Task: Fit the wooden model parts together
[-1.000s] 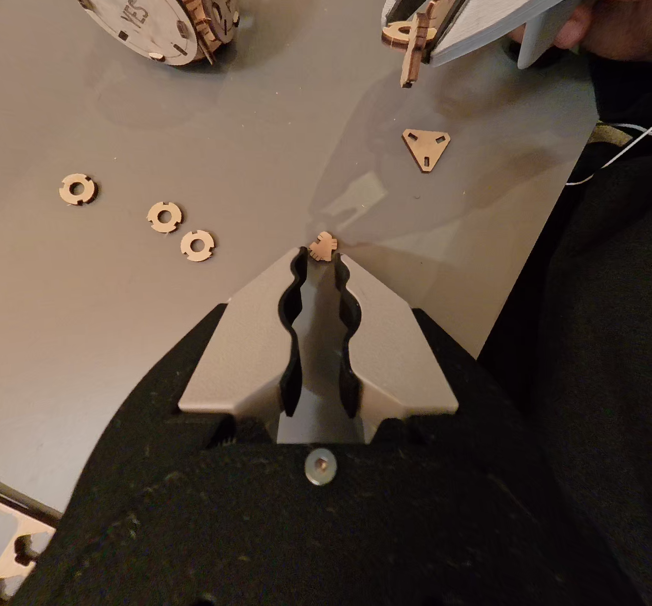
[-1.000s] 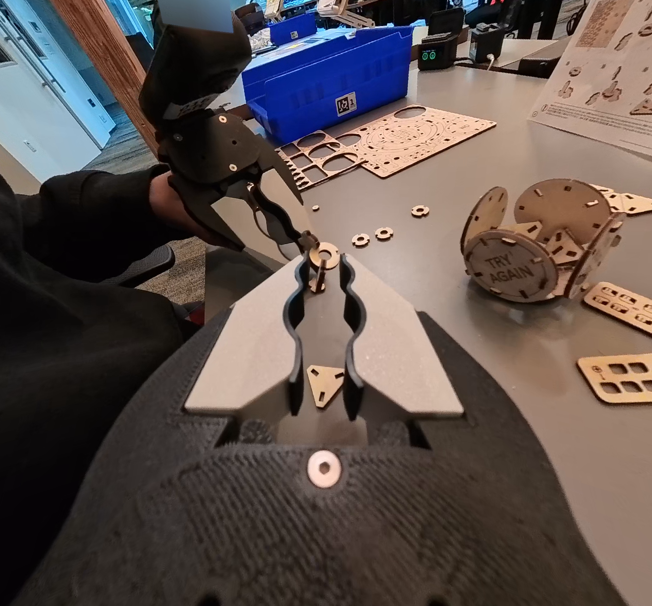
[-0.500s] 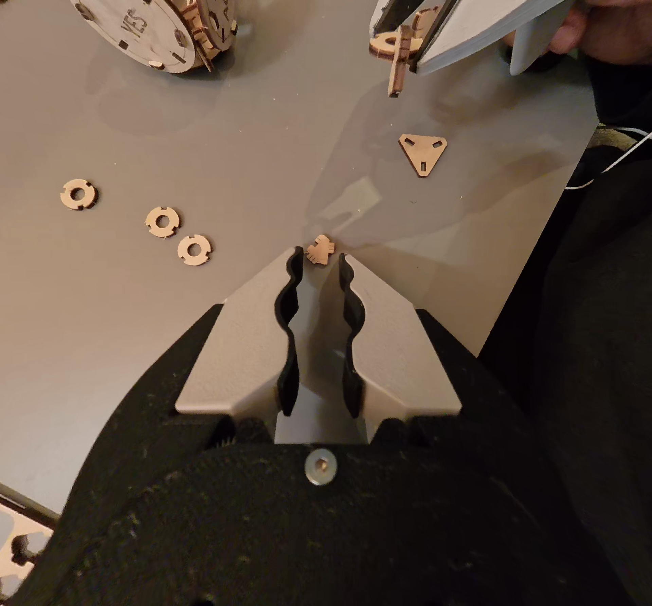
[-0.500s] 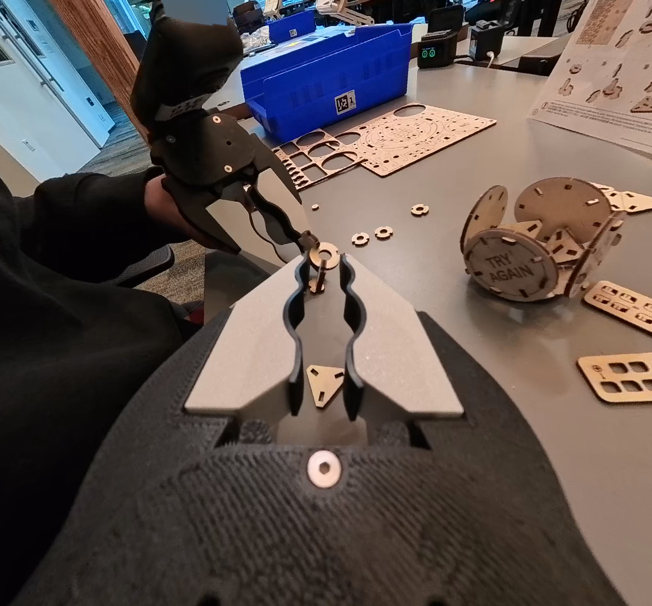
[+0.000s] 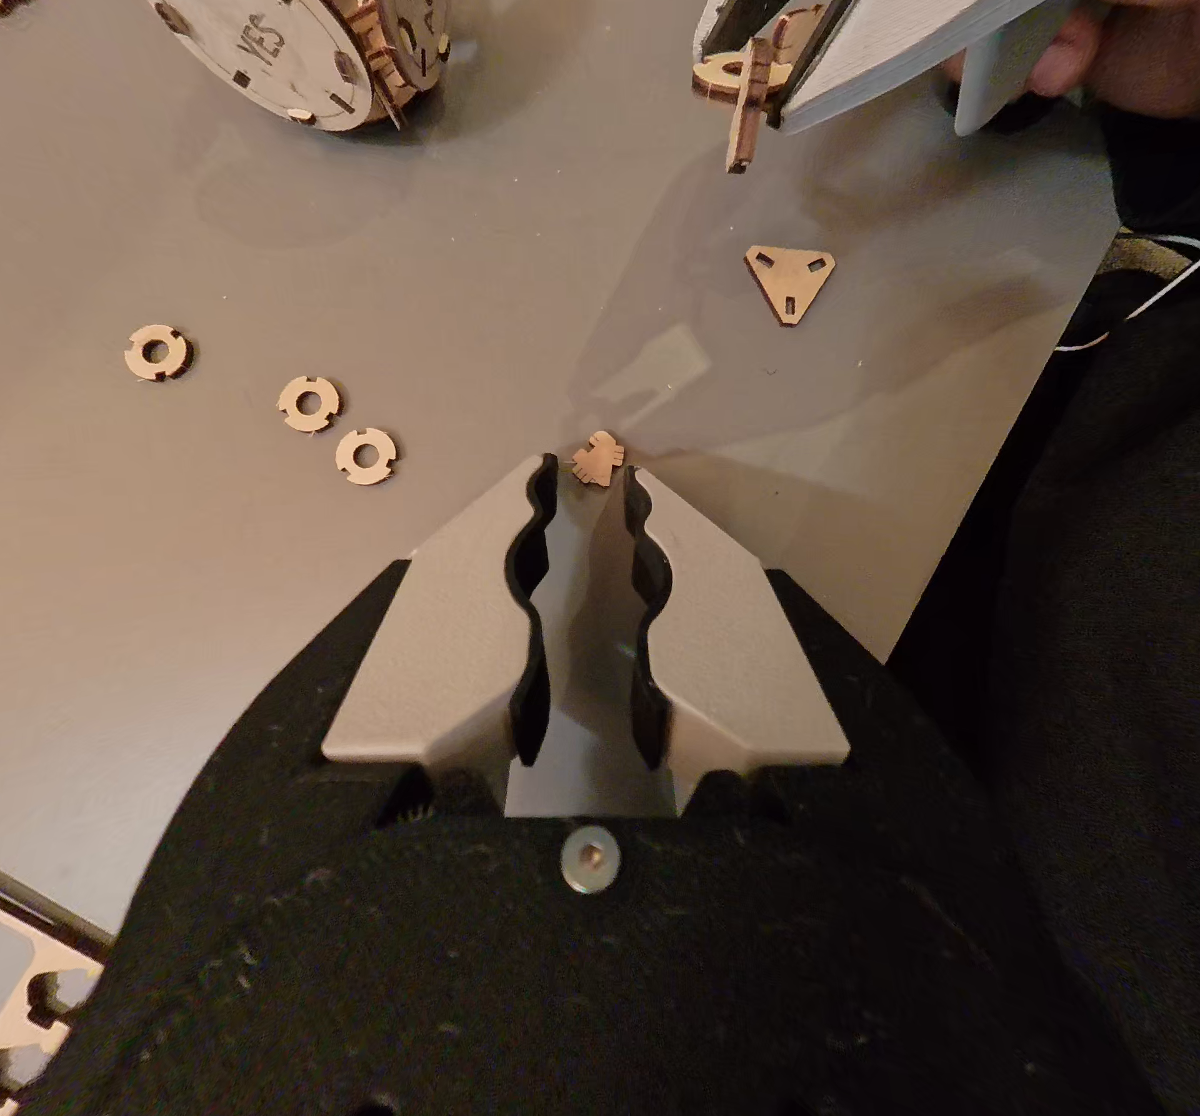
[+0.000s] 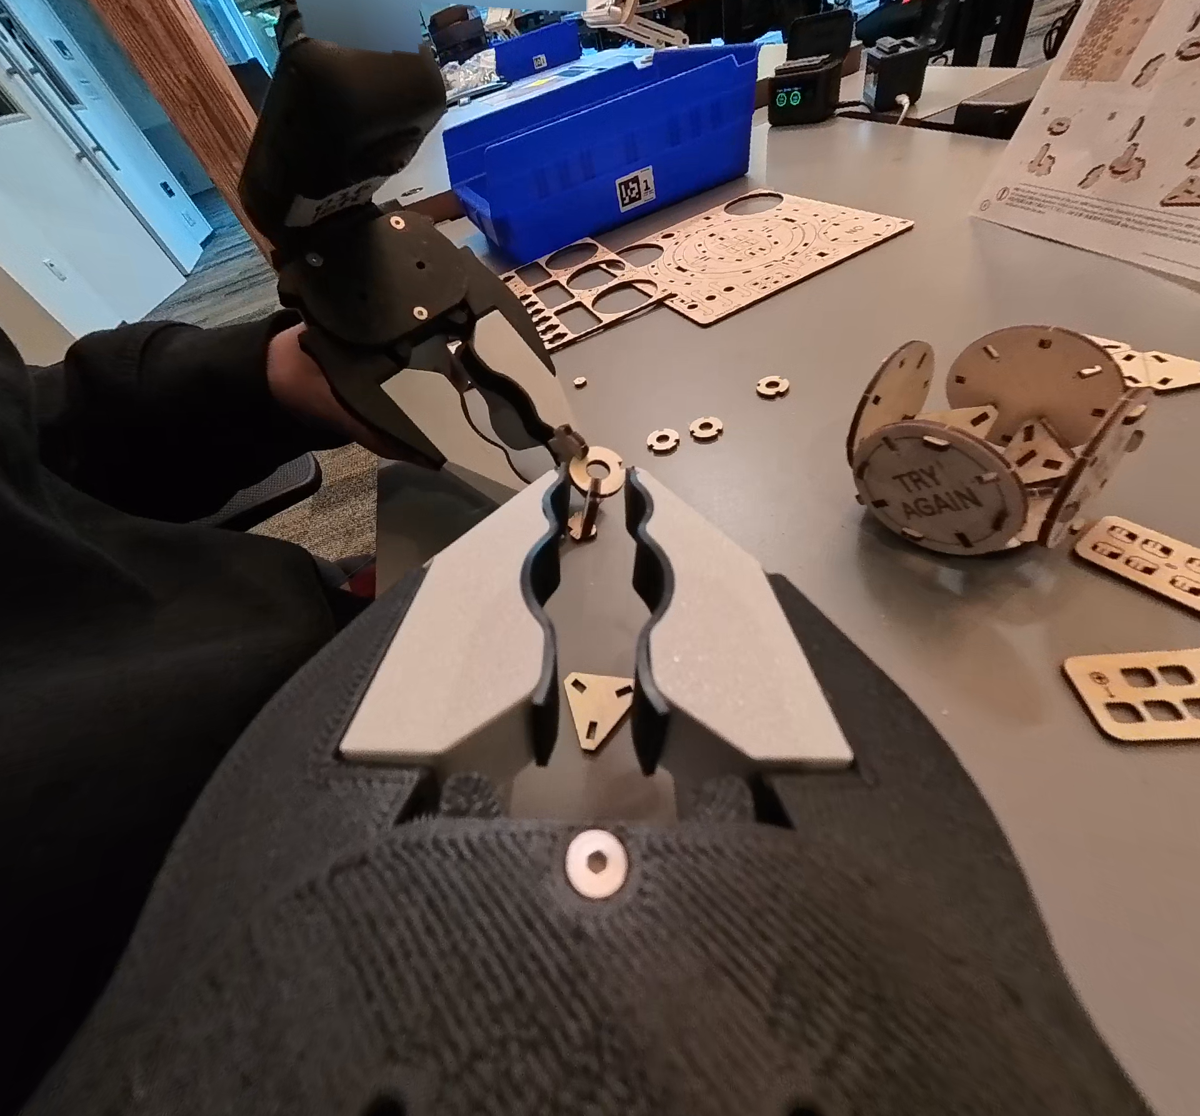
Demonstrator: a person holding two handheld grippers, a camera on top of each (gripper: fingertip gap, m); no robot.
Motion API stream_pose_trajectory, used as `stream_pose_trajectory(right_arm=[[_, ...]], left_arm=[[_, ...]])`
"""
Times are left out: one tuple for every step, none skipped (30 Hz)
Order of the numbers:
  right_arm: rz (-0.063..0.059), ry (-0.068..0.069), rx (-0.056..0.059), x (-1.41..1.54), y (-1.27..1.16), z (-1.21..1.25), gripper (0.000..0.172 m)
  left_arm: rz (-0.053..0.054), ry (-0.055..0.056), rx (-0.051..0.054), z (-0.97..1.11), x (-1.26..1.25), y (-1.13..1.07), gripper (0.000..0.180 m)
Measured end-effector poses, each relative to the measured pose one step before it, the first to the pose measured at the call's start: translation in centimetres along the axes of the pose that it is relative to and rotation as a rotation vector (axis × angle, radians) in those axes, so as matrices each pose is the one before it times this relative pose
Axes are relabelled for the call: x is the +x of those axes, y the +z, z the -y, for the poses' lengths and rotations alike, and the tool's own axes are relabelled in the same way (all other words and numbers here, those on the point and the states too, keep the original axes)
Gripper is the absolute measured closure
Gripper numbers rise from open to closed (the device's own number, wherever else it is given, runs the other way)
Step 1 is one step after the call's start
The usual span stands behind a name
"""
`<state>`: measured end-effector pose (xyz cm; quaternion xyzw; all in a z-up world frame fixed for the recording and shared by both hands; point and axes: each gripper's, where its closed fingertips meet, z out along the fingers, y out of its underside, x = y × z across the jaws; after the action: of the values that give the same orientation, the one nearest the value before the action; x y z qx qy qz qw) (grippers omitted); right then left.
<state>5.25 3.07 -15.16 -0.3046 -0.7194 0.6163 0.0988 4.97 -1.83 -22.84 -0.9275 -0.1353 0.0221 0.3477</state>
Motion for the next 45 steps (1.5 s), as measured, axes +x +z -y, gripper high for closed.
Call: stream_pose_trajectory(right_arm=[[0.0,-0.0001,0.0,-0.005,0.008,0.0,0.157],[-0.0001,0.0,-0.0001,0.001,-0.001,-0.002,0.157],[-0.0004,0.0002,-0.0005,0.012,0.001,-0.004,0.157],[0.0001,0.0002,-0.0005,0.0,0.01,-0.004,0.157],[-0.0004,-0.0002,0.0001,0.007,0.001,0.002,0.157],[-0.0007,-0.0004,0.0003,0.004,-0.003,0.001,0.157],[-0.0001,-0.0003,0.0002,-0.004,-0.004,-0.001,0.157],[-0.0002,-0.0002,0.0001,-0.006,-0.006,0.008,0.157],[-0.0001,-0.0001,-0.0003,-0.003,0.006,-0.004,0.157],[0.0,0.0,-0.0004,0.008,0.003,-0.002,0.157],[0.0,0.0001,-0.0002,-0.003,0.009,-0.012,0.157],[0.0,0.0002,-0.0005,0.006,0.002,-0.003,0.157],[0.0003,0.0004,-0.0007,-0.004,0.009,-0.006,0.157],[0.0004,0.0002,-0.0004,0.001,0.002,-0.002,0.157],[0.0,-0.0001,0.0,0.001,0.0,0.0,0.157],[-0.0001,0.0001,-0.0002,0.001,-0.002,-0.003,0.157],[0.0003,0.0001,-0.0002,-0.002,0.012,0.001,0.157],[-0.0002,-0.0001,0.0003,0.002,-0.011,0.001,0.157],[-0.0004,-0.0001,0.0003,0.007,0.002,0.005,0.157],[-0.0001,0.0001,0.0003,0.006,-0.006,0.004,0.157],[0.0,0.0003,0.0003,-0.002,0.002,0.004,0.157],[0.0001,0.0004,-0.0002,0.01,-0.004,0.0,0.157],[0.0004,0.0004,-0.0002,-0.001,0.003,0.0,0.157],[0.0005,-0.0002,0.0001,-0.006,0.0,0.001,0.157],[0.0003,-0.0006,0.0002,-0.013,0.004,0.0,0.157],[0.0005,-0.0006,-0.0001,-0.011,-0.006,-0.005,0.157],[0.0004,-0.0005,-0.0001,-0.008,0.007,-0.001,0.157],[-0.0001,-0.0002,-0.0004,-0.003,0.006,-0.004,0.157],[0.0002,0.0002,-0.0008,-0.001,0.008,-0.008,0.157],[0.0002,0.0003,-0.0004,0.003,0.002,-0.002,0.157],[-0.0002,0.0002,0.0003,0.008,-0.006,0.004,0.157],[-0.0004,0.0002,0.0006,0.01,-0.004,0.008,0.157],[-0.0005,0.0004,0.0009,0.01,-0.002,0.012,0.157],[-0.0006,0.0005,0.0009,0.017,-0.01,0.012,0.157],[-0.0008,0.0006,0.0007,0.018,-0.011,0.009,0.157],[-0.0005,0.0011,0.0004,0.019,-0.009,0.007,0.157],[0.0001,0.0013,0.0,0.013,0.004,-0.004,0.157],[0.0,0.0015,-0.0005,0.013,0.012,0.002,0.157],[0.0005,0.0017,-0.0012,0.012,0.001,-0.017,0.157],[0.001,0.0014,-0.0013,0.004,0.022,-0.014,0.157],[0.0009,0.0014,-0.0013,0.012,0.014,-0.015,0.157],[0.0012,0.0015,-0.0017,0.002,0.019,-0.02,0.157],[0.0011,0.0017,-0.0019,0.001,0.018,-0.022,0.157],[0.0012,0.0018,-0.0022,0.002,0.029,-0.022,0.157],[0.0009,0.0017,-0.0022,0.012,0.021,-0.022,0.157]], left_arm=[[-0.0019,-0.0001,-0.0002,-0.019,0.035,0.012,0.163],[-0.0009,-0.0015,0.0011,0.011,0.01,0.003,0.163],[0.0001,0.0002,-0.0002,-0.003,-0.003,-0.001,0.163],[0.0011,0.0005,0.0003,0.004,-0.018,0.002,0.163],[0.0003,0.0005,-0.0002,-0.002,-0.008,-0.001,0.164],[0.0007,0.0003,-0.0002,0.004,-0.011,-0.009,0.164],[0.0001,-0.0001,0.0,0.0,0.0,0.0,0.164],[0.0013,0.0003,0.0,-0.007,-0.023,-0.006,0.164],[0.0018,0.0007,-0.0006,-0.018,-0.024,-0.026,0.164],[0.0004,0.0001,-0.0003,-0.014,-0.001,-0.024,0.164],[-0.0006,-0.0005,0.0007,0.001,0.005,-0.029,0.165],[-0.0034,-0.0006,-0.0004,-0.027,0.044,-0.022,0.166],[-0.0054,-0.0013,-0.002,-0.055,0.078,-0.012,0.168],[-0.0076,-0.0012,-0.0037,-0.072,0.113,-0.004,0.168],[-0.0092,-0.001,-0.0018,-0.031,0.166,-0.003,0.17],[-0.011,-0.0023,-0.0004,-0.012,0.218,-0.031,0.17],[-0.015,-0.0037,0.0013,0.02,0.273,-0.04,0.17],[-0.0132,-0.0053,0.0039,0.043,0.24,-0.075,0.171],[-0.0125,-0.0058,0.005,0.039,0.219,-0.086,0.171],[-0.0117,-0.0066,0.0055,0.049,0.172,-0.101,0.171],[-0.0074,-0.0072,0.0081,0.061,0.068,-0.114,0.171],[-0.002,-0.008,0.0117,0.089,-0.052,-0.121,0.171],[0.0015,-0.01,0.0125,0.075,-0.167,-0.105,0.171],[0.0043,-0.0107,0.012,0.064,-0.246,-0.071,0.171],[0.0032,-0.01,0.011,0.055,-0.236,-0.064,0.17],[-0.003,-0.0091,0.011,0.058,-0.153,-0.022,0.17],[-0.0075,-0.0096,0.0084,0.055,-0.085,0.001,0.17],[-0.0125,-0.0087,0.0065,0.055,-0.03,0.036,0.17],[-0.016,-0.0099,0.0045,0.055,0.037,0.061,0.17],[-0.0177,-0.0103,0.0029,0.047,0.068,0.074,0.171],[-0.0182,-0.0107,-0.0006,0.011,0.084,0.102,0.171],[-0.0137,-0.0119,-0.0058,-0.068,0.024,0.111,0.17],[-0.0053,-0.0097,-0.0061,-0.083,-0.095,0.099,0.17],[-0.0012,-0.008,-0.007,-0.116,-0.141,0.078,0.171],[-0.0016,-0.0057,-0.0064,-0.104,-0.097,0.048,0.171],[-0.001,-0.0038,-0.0014,-0.034,-0.074,0.014,0.172],[-0.0016,-0.0067,0.0009,0.004,-0.054,0.016,0.172],[-0.0084,-0.0073,-0.0016,-0.05,0.035,0.018,0.172],[-0.0082,-0.0075,-0.0031,-0.087,0.036,0.034,0.172],[-0.0066,-0.0056,-0.003,-0.092,0.029,0.043,0.172],[-0.0064,-0.005,0.0027,0.012,0.047,0.013,0.173],[-0.0032,-0.0042,0.001,-0.014,0.017,0.01,0.173],[-0.002,-0.0029,0.0004,-0.001,0.012,0.007,0.174],[-0.0034,-0.0035,-0.0006,-0.017,0.023,0.006,0.174],[-0.0033,-0.0017,-0.0016,-0.019,0.046,0.016,0.175]])
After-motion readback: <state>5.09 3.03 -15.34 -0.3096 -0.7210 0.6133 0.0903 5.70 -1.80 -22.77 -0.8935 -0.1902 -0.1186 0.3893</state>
